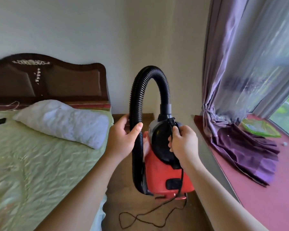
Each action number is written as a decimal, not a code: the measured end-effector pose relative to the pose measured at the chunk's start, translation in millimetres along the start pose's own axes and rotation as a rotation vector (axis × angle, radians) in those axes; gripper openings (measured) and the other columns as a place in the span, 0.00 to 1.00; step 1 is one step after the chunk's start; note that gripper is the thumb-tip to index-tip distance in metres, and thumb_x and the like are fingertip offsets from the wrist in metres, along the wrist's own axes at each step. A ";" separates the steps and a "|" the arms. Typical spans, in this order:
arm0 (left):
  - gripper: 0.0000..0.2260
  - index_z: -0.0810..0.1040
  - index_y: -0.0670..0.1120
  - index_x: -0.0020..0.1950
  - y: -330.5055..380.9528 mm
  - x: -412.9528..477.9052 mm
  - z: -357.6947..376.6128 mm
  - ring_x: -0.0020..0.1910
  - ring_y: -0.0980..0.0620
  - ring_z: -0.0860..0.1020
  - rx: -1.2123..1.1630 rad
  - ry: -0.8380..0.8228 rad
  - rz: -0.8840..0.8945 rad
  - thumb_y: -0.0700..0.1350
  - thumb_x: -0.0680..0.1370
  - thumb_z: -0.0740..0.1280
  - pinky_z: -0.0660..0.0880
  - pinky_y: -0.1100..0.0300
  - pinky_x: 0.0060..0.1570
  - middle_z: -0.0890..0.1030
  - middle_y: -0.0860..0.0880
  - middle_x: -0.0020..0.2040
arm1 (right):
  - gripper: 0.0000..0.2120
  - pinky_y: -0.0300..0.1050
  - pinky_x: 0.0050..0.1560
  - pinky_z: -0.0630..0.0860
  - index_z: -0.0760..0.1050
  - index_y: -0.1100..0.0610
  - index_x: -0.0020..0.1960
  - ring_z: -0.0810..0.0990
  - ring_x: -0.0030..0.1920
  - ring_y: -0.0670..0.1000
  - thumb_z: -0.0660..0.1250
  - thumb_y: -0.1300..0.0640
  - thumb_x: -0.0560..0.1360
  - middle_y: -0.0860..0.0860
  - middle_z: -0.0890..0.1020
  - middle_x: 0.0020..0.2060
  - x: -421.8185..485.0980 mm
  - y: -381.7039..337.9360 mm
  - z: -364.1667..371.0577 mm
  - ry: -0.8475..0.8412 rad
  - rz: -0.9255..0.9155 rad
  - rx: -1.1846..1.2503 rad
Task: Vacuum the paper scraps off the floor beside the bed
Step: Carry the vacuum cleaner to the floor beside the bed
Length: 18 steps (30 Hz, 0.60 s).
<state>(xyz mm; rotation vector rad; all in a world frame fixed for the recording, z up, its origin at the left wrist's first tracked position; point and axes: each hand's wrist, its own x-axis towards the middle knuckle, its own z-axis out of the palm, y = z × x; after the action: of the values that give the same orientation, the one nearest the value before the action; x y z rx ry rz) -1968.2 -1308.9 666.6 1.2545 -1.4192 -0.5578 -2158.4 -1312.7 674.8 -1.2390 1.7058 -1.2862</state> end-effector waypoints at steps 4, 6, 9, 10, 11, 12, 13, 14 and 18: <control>0.11 0.81 0.48 0.52 -26.4 67.3 25.2 0.44 0.58 0.81 0.033 0.071 -0.047 0.54 0.76 0.68 0.76 0.67 0.43 0.84 0.55 0.43 | 0.12 0.44 0.25 0.76 0.72 0.59 0.42 0.76 0.22 0.45 0.60 0.56 0.82 0.54 0.81 0.32 81.4 -0.7 32.6 -0.066 -0.003 -0.015; 0.10 0.81 0.48 0.51 -35.6 99.3 31.0 0.43 0.57 0.81 0.033 0.103 -0.073 0.53 0.77 0.69 0.76 0.67 0.42 0.83 0.54 0.42 | 0.12 0.44 0.26 0.76 0.72 0.60 0.42 0.76 0.22 0.45 0.60 0.56 0.82 0.54 0.81 0.31 119.2 -9.1 48.5 -0.104 -0.014 -0.019; 0.04 0.81 0.50 0.51 -47.0 145.5 32.8 0.42 0.58 0.80 0.044 0.119 -0.105 0.49 0.79 0.71 0.74 0.70 0.41 0.83 0.56 0.41 | 0.12 0.47 0.29 0.77 0.72 0.61 0.43 0.76 0.23 0.46 0.60 0.56 0.82 0.53 0.80 0.31 168.4 -25.5 73.4 -0.152 -0.039 -0.020; 0.03 0.80 0.50 0.52 -51.0 161.5 33.0 0.42 0.58 0.81 0.046 0.124 -0.109 0.48 0.79 0.70 0.74 0.70 0.41 0.82 0.56 0.41 | 0.12 0.48 0.29 0.78 0.72 0.62 0.43 0.76 0.24 0.46 0.60 0.56 0.82 0.53 0.81 0.31 184.5 -30.6 81.9 -0.164 -0.045 -0.020; 0.03 0.80 0.51 0.52 -55.8 177.6 33.5 0.42 0.58 0.81 0.044 0.130 -0.112 0.48 0.79 0.70 0.73 0.70 0.40 0.83 0.56 0.41 | 0.12 0.48 0.29 0.78 0.73 0.62 0.43 0.76 0.24 0.46 0.60 0.56 0.82 0.53 0.81 0.31 200.7 -34.9 90.8 -0.173 -0.050 -0.021; 0.02 0.80 0.51 0.51 -61.1 193.7 34.5 0.42 0.58 0.81 0.039 0.135 -0.114 0.48 0.79 0.70 0.73 0.70 0.40 0.83 0.56 0.41 | 0.12 0.47 0.29 0.77 0.73 0.63 0.43 0.76 0.24 0.46 0.60 0.56 0.82 0.53 0.81 0.31 216.6 -38.6 99.6 -0.180 -0.053 -0.022; 0.02 0.80 0.52 0.51 -67.7 209.8 35.7 0.42 0.58 0.81 0.034 0.139 -0.111 0.49 0.79 0.70 0.74 0.70 0.40 0.83 0.56 0.41 | 0.12 0.45 0.27 0.77 0.73 0.63 0.43 0.76 0.23 0.46 0.60 0.57 0.82 0.53 0.80 0.31 232.3 -41.9 109.2 -0.186 -0.059 -0.026; 0.02 0.80 0.54 0.50 -75.5 225.8 36.9 0.42 0.58 0.81 0.033 0.143 -0.102 0.50 0.79 0.70 0.74 0.70 0.40 0.83 0.57 0.41 | 0.12 0.44 0.26 0.76 0.73 0.63 0.43 0.75 0.23 0.45 0.60 0.57 0.82 0.53 0.80 0.31 247.7 -44.4 119.6 -0.190 -0.066 -0.031; 0.02 0.79 0.56 0.50 -116.5 292.1 41.2 0.42 0.58 0.82 0.022 0.158 -0.073 0.49 0.78 0.70 0.77 0.65 0.43 0.83 0.60 0.42 | 0.12 0.41 0.24 0.74 0.73 0.62 0.43 0.74 0.22 0.45 0.59 0.57 0.82 0.53 0.79 0.30 309.1 -49.8 167.7 -0.203 -0.070 -0.044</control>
<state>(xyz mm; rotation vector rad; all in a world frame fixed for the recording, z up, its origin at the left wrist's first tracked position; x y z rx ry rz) -1912.5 -1621.0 674.0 1.3419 -1.2549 -0.4822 -2096.7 -1662.3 683.1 -1.4155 1.5654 -1.1256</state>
